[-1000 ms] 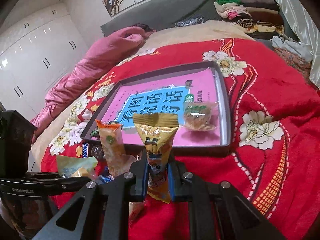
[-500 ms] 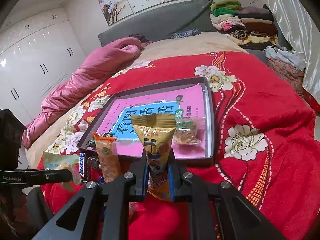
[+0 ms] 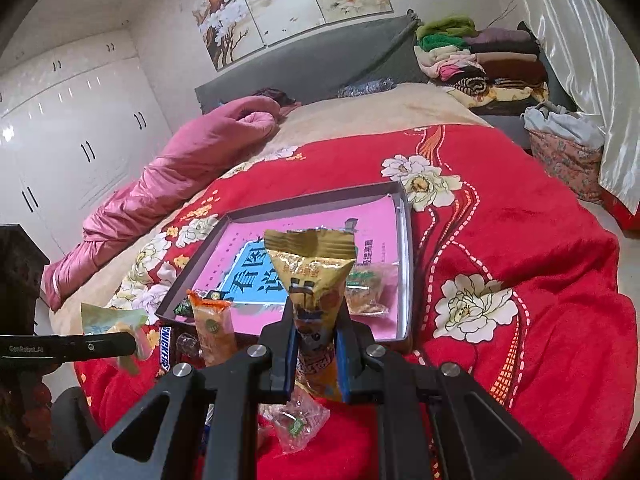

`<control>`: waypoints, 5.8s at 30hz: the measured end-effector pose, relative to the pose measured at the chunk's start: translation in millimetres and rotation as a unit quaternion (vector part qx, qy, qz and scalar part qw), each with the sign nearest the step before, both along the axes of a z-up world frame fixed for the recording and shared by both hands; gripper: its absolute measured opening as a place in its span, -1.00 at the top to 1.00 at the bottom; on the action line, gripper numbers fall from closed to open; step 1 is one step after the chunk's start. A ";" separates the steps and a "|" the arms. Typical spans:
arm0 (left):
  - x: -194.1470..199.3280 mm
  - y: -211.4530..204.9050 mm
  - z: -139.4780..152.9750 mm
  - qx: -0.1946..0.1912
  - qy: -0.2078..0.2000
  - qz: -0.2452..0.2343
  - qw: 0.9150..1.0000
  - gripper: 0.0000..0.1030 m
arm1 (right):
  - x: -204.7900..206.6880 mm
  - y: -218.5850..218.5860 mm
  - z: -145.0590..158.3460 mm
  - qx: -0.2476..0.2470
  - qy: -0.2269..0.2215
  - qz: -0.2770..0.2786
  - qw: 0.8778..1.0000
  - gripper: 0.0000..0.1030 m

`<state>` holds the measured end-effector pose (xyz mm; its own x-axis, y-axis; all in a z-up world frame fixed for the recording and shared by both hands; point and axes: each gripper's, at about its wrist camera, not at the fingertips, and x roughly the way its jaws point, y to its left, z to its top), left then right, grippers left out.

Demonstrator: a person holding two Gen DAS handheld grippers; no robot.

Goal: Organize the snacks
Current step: 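Lift the gold snack bag with the right tool while the left tool grasps the pale green bag, then carry the pale green bag to the tray with the left tool while the right tool carries the gold bag, then open the left tool and the right tool, releasing both bags on the tray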

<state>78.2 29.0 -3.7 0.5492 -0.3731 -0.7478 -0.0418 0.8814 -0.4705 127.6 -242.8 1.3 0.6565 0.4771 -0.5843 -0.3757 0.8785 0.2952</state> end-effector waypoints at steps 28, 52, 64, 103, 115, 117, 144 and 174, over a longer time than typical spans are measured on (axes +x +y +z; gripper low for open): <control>31.0 20.9 13.5 0.029 -0.053 0.040 0.997 0.22 | 5.4 11.9 19.3 0.021 -0.047 0.019 0.998 0.68; 77.7 8.1 -12.0 0.034 -0.049 0.029 0.998 0.22 | 31.1 12.4 13.4 0.036 -0.037 0.016 0.999 0.68; 97.6 4.7 -26.6 0.027 -0.039 0.025 0.999 0.22 | 40.8 16.9 8.3 0.033 -0.027 0.022 0.999 0.68; 116.3 -18.0 -49.0 0.031 -0.021 -0.009 0.999 0.22 | 61.1 52.4 -23.5 -0.016 0.047 0.071 0.996 0.68; 118.2 -23.9 -50.9 0.033 -0.018 -0.016 0.999 0.22 | 65.4 54.3 -30.8 -0.019 0.064 0.068 0.995 0.67; 118.8 -24.8 -51.2 0.032 -0.017 -0.017 0.999 0.22 | 66.5 53.1 -30.9 -0.018 0.065 0.064 0.996 0.67; 119.5 -28.2 -51.5 0.034 -0.015 -0.020 0.999 0.20 | 72.0 42.0 -32.8 0.005 0.083 0.042 0.996 0.39; 105.4 -16.6 -33.9 0.030 -0.025 0.000 0.999 -0.11 | 70.9 37.8 -27.8 0.006 0.076 0.038 0.996 0.20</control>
<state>183.6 12.4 -37.7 0.5869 -0.3291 -0.7398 -0.0188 0.9079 -0.4188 198.6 -205.0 -26.6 0.5231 0.5295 -0.6679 -0.3903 0.8454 0.3645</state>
